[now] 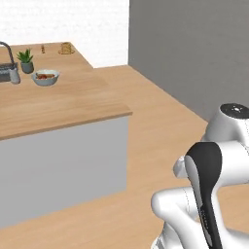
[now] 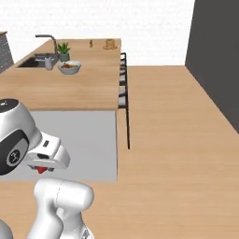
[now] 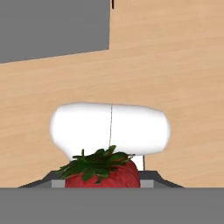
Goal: Take the strawberry from the fridge and place it on top of the pancake, located on the dining counter.
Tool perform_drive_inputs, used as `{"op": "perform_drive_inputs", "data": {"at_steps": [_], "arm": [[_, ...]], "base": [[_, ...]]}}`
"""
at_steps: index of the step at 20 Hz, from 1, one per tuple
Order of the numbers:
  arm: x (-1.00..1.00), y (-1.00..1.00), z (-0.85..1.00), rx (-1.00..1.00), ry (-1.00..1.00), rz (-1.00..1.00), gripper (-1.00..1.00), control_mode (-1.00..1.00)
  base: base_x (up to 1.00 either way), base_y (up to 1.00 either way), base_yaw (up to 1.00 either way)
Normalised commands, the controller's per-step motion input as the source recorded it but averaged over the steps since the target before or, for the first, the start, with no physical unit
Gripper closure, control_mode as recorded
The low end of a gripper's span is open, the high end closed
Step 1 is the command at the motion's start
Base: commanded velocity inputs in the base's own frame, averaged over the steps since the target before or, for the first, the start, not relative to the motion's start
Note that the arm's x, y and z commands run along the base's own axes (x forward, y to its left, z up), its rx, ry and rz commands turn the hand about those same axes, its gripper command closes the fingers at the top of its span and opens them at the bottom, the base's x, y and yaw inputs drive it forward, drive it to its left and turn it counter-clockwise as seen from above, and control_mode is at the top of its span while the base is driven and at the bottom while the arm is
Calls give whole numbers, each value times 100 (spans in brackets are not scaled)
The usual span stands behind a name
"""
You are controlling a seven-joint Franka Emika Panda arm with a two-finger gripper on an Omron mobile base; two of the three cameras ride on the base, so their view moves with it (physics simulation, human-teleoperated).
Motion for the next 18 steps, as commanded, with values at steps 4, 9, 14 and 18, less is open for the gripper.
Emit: {"op": "perform_drive_inputs", "data": {"at_steps": [4, 9, 14, 18], "arm": [[0, 0, 0, 0, 0, 0, 100, 100], [0, 0, 0, 0, 0, 0, 100, 100], [0, 0, 0, 0, 0, 0, 100, 100], [0, 0, 0, 0, 0, 0, 100, 100]], "base": [[96, -100, 30], [90, -100, 28], [92, -100, 29], [84, -100, 32]]}}
